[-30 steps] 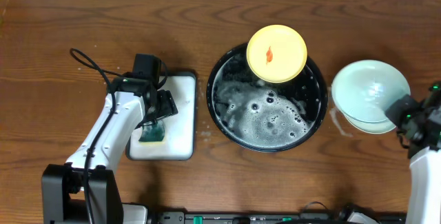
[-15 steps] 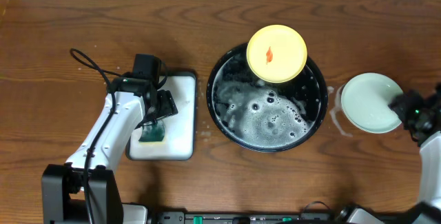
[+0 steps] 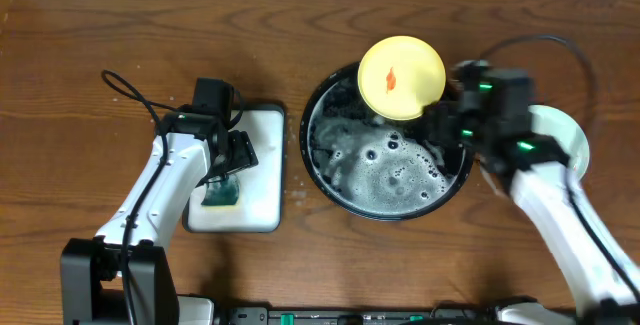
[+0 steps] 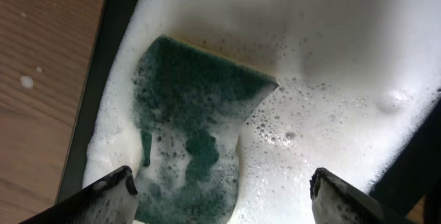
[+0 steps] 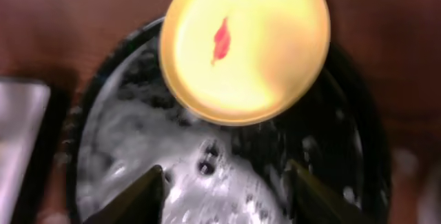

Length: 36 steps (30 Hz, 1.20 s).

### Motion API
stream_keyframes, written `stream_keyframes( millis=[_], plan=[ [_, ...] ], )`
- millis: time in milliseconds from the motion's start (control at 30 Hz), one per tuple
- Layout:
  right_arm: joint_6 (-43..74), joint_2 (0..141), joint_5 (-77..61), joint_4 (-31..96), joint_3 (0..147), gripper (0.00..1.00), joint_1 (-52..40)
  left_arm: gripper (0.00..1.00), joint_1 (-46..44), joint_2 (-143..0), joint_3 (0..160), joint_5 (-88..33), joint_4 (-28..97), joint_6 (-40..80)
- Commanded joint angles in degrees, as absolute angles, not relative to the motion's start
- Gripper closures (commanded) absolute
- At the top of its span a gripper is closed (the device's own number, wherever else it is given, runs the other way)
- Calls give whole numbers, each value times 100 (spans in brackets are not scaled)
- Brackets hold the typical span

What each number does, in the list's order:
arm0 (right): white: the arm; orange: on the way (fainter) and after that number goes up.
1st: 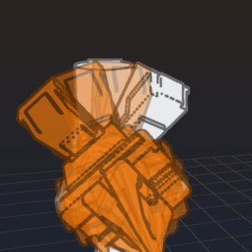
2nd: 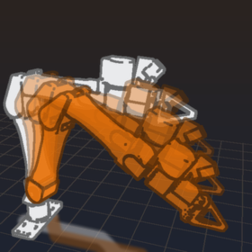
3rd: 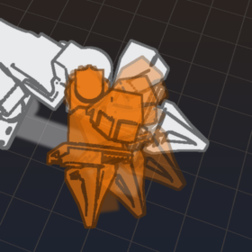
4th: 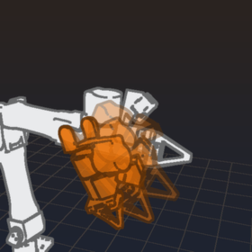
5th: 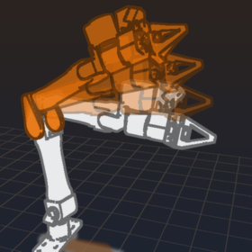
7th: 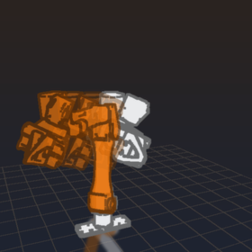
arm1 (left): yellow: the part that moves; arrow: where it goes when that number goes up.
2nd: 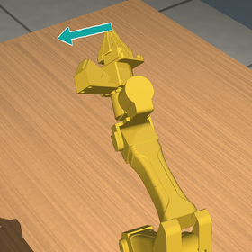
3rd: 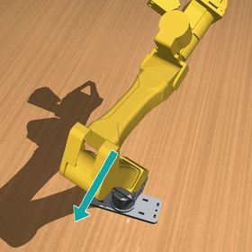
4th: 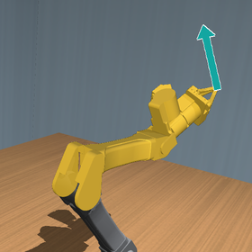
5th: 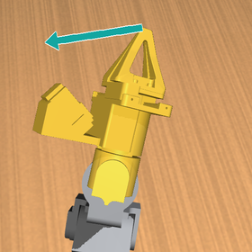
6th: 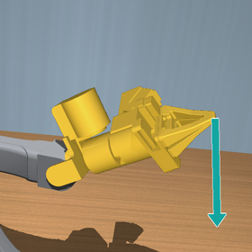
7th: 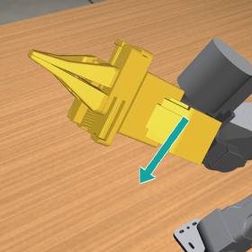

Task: Clean dirty plates on tray and stack at the side
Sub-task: 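Grasp the yellow plate rim with the right gripper and drag it forward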

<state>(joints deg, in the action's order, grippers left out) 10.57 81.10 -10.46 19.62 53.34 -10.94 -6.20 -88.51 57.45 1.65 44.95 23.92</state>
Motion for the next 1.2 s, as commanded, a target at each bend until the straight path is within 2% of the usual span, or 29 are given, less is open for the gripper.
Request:
stream_keyframes(
  millis=[0,133,400,500,533,633,733,967,1167],
  plan=[
    [696,8875,183,1483,5365,48,-1280,18,-602,-8842,5754,191,4508,2359],
    [676,9727,401,683,5402,44,-1105,18,-602,-8842,5754,191,4508,2359],
    [1125,10726,-215,19,5568,48,-718,18,-602,-8842,5754,191,4508,2359],
    [1450,10868,-248,-224,5568,59,-674,18,-602,-8842,5754,191,4508,2359],
    [1535,10871,-255,-239,5568,67,-674,18,-602,-8842,5754,191,4508,2359],
    [1584,10803,-506,-167,5568,84,-674,18,-602,-8842,5754,191,4508,2359],
    [1594,10626,-657,75,5568,98,-676,18,-602,-8842,5754,191,4508,2359],
    [2775,9745,-655,1514,5568,99,-735,18,-602,-8842,5754,191,4508,2359],
    [3262,8868,-628,2906,5568,99,-1048,18,-602,-8842,5754,191,4508,2359]
  ],
)
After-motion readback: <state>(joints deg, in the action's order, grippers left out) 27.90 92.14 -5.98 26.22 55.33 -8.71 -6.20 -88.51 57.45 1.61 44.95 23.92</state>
